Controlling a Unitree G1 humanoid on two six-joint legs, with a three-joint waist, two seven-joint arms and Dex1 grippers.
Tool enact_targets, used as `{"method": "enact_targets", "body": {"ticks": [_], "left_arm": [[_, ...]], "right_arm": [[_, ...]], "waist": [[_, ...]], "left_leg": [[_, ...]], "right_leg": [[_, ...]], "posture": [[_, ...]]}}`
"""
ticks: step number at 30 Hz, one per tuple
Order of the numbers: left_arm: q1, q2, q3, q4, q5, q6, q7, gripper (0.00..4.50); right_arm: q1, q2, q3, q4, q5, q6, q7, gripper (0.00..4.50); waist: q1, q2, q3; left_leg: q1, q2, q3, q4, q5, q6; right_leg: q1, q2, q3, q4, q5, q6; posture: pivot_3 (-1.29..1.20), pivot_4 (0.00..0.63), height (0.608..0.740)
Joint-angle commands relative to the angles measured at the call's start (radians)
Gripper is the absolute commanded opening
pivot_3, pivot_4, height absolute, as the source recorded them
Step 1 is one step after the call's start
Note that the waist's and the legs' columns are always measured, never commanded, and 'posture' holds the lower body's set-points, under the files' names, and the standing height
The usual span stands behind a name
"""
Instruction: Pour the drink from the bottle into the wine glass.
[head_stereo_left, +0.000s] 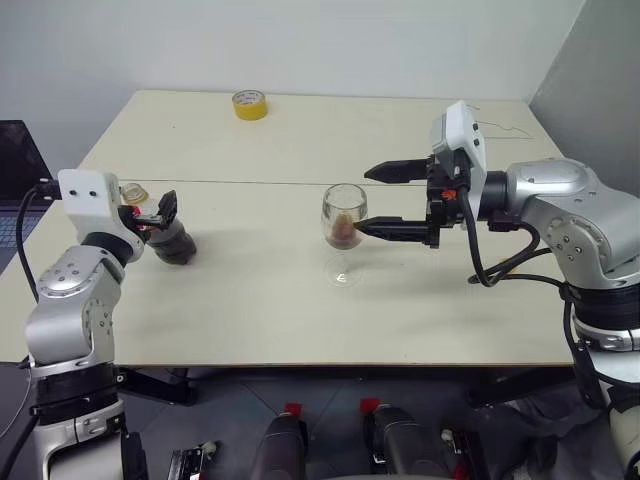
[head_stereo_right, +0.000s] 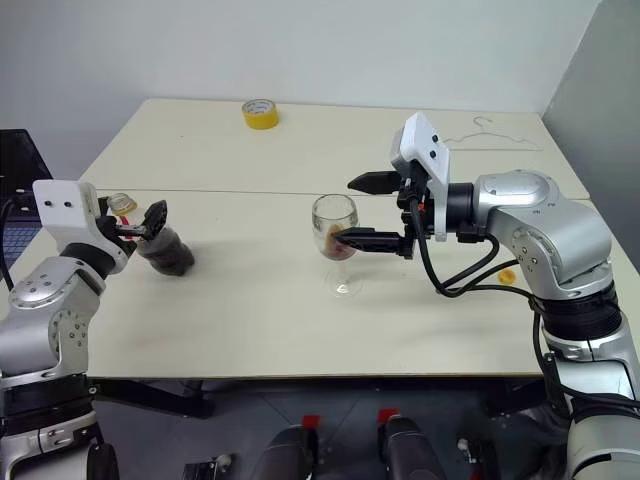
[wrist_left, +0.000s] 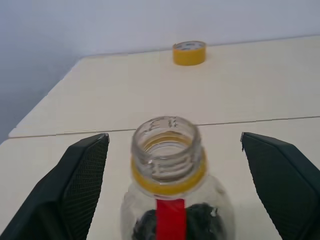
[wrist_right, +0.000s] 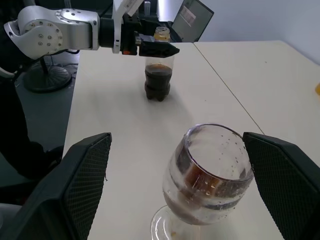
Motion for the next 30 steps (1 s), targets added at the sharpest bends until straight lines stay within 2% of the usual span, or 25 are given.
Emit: {"method": "enact_targets", "body": {"ticks": [1,6,10,18,22,26,30], "left_arm": [[-0.024,0.027,0.029,-0.042,-0.012,0.000,-0.007,4.46],[-0.031,0.055,0.063,-0.034,-0.044,0.016,-0.047,4.46],[-0.034,0.107,0.109,-0.044,-0.116,0.013,-0.145,4.46],[-0.124,0.332,0.141,0.056,-0.200,0.006,-0.378,4.46],[-0.139,0.386,0.121,0.035,-0.278,0.051,-0.509,4.46],[-0.058,0.406,0.096,-0.020,-0.315,0.093,-0.615,4.46],[0.090,0.436,0.142,-0.079,-0.365,0.140,-0.742,4.46]], "right_arm": [[-0.024,-0.008,-0.016,-0.015,-0.010,-0.023,0.014,4.50],[-0.024,-0.009,-0.020,-0.016,-0.014,-0.019,0.015,4.50],[-0.022,-0.022,-0.031,-0.009,-0.021,-0.021,0.019,4.50],[-0.011,-0.092,-0.080,0.054,-0.053,-0.072,0.044,4.50],[0.013,-0.128,-0.115,0.102,-0.063,-0.108,0.058,4.50],[0.082,-0.174,-0.151,0.140,-0.077,-0.140,0.091,4.50],[0.152,-0.231,-0.186,0.163,-0.080,-0.169,0.124,4.50]], "waist": [[0.000,0.000,0.000],[0.000,0.000,0.000],[0.000,0.000,0.000],[0.000,0.000,0.001],[-0.001,0.000,0.001],[-0.001,0.000,0.001],[-0.003,0.001,0.001]], "left_leg": [[0.000,0.000,0.000,0.000,0.000,0.000],[0.000,0.000,0.000,0.000,0.000,0.000],[0.000,0.000,0.000,-0.001,0.000,0.000],[0.000,0.000,0.000,-0.001,0.000,0.000],[0.000,0.000,0.001,-0.002,0.000,0.000],[0.000,0.000,0.001,-0.003,0.000,0.000],[0.000,0.001,0.002,-0.005,0.000,0.000]], "right_leg": [[0.000,0.000,0.000,0.000,0.000,0.000],[0.000,0.000,0.000,0.000,0.000,0.000],[0.000,0.000,0.000,0.000,0.000,-0.001],[-0.001,0.000,-0.001,-0.001,-0.002,-0.004],[-0.001,-0.001,0.000,-0.003,-0.003,-0.004],[-0.001,-0.001,0.000,-0.004,-0.003,-0.004],[-0.002,-0.001,0.000,-0.004,-0.003,-0.004]], "posture": [[0.00,0.150,0.740],[0.00,0.150,0.740],[0.00,0.150,0.740],[0.00,0.150,0.740],[0.00,0.150,0.740],[0.00,0.150,0.740],[0.00,0.150,0.740]]}}
